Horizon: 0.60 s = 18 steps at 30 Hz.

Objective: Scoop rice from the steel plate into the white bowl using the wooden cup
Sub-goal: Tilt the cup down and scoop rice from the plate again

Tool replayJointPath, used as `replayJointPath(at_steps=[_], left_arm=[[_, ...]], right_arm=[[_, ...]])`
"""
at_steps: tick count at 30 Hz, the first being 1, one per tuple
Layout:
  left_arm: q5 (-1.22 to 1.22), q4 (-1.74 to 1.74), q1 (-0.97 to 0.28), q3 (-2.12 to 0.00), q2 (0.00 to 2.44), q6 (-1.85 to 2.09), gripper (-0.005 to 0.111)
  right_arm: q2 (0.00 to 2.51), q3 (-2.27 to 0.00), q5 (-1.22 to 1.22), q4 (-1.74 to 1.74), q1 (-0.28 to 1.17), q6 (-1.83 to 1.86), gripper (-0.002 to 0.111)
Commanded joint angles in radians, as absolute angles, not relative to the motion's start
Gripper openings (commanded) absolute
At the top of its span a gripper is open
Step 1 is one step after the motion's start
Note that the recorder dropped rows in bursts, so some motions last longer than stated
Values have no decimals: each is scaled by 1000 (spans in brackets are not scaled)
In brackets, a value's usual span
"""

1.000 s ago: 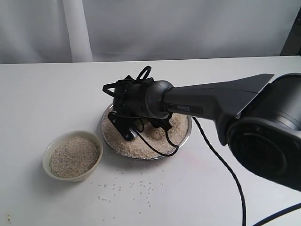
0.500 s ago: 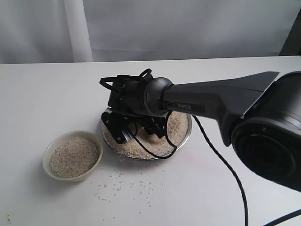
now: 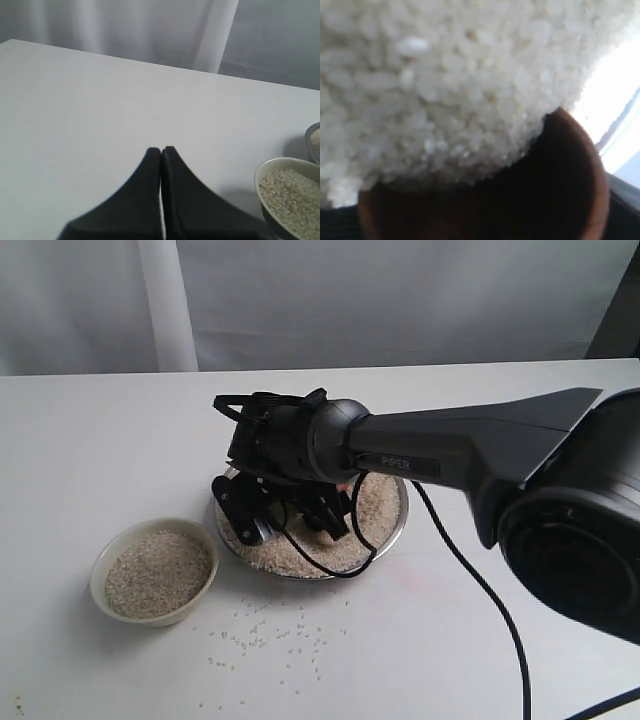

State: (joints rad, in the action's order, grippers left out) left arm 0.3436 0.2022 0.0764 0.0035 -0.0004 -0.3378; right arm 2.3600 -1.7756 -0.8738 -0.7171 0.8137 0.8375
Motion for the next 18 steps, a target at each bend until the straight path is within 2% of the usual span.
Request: replayJointPath(at_steps=[1, 18], left_arm=[[337, 196, 70, 0, 0, -340, 0], [337, 196, 70, 0, 0, -340, 0]], right_arm=[[2342, -1777, -875, -627, 818, 841, 0], [2309, -1777, -871, -433, 804, 817, 0]])
